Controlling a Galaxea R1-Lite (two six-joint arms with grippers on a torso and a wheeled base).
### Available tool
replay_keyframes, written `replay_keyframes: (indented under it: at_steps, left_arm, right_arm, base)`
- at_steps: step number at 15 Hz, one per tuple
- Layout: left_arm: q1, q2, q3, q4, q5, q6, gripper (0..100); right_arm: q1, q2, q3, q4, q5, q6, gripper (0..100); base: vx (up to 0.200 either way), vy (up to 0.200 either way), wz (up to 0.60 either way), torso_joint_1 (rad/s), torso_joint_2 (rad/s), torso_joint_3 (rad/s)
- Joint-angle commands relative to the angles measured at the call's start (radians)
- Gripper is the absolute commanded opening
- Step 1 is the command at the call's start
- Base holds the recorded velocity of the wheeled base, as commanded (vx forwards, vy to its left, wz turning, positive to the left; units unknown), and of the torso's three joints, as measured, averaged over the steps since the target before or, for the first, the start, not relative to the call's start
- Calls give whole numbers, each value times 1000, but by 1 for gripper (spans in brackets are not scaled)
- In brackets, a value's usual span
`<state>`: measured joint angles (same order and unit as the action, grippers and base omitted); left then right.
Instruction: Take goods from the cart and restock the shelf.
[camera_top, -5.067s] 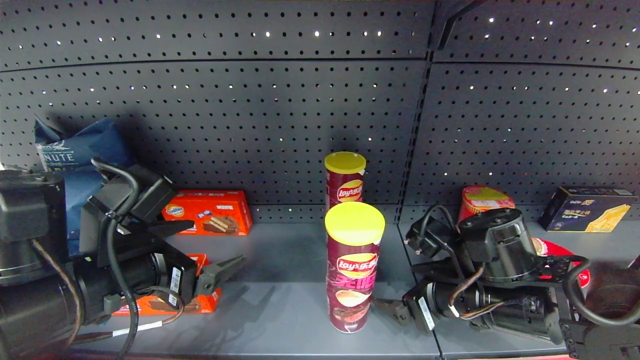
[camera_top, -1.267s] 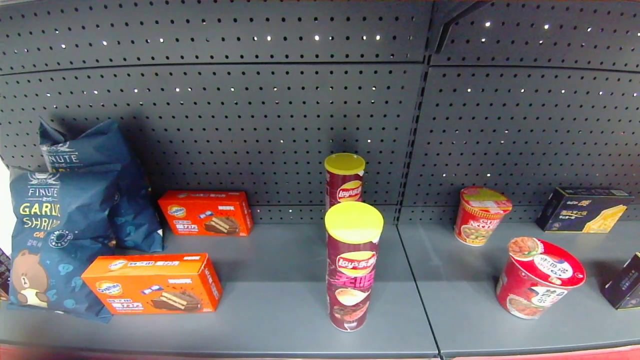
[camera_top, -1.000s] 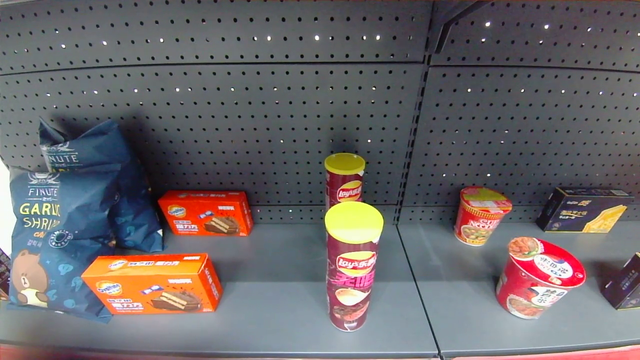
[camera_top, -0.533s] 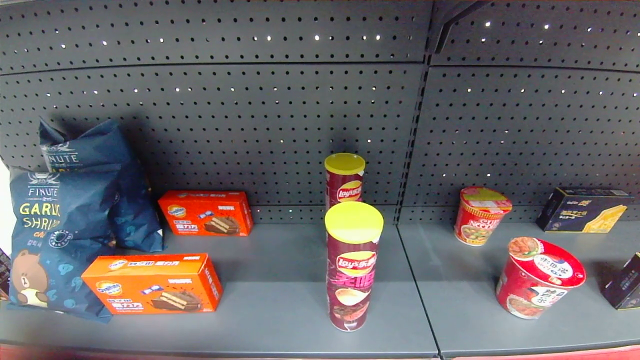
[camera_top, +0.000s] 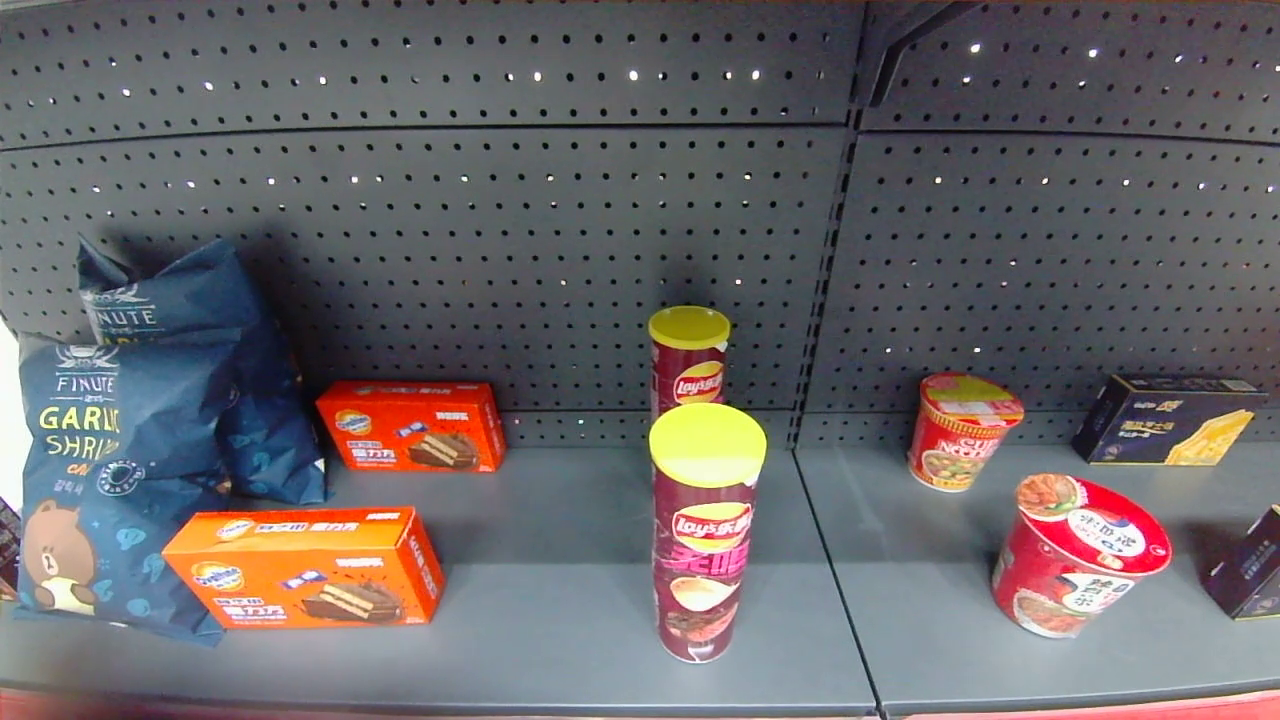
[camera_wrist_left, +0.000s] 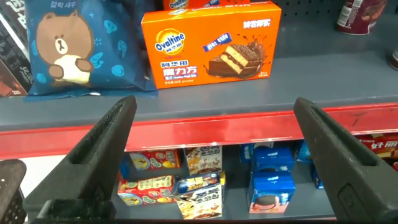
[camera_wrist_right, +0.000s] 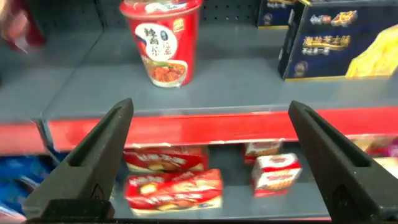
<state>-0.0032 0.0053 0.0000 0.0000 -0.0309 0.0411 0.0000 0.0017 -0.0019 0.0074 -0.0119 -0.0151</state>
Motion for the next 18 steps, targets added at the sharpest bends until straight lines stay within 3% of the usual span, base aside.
replay_keyframes:
  at_steps: [1, 18]
  left_arm:
    - [0, 1, 0, 0, -1, 0, 100]
    - [2, 1, 0, 0, 5, -13, 100]
  right_arm:
    - [0, 3, 2, -6, 7, 14, 100]
    - [0, 3, 2, -7, 10, 15, 100]
  base:
    - [0, 0, 0, 0, 0, 0]
    - [-12, 0, 0, 0, 0, 0]
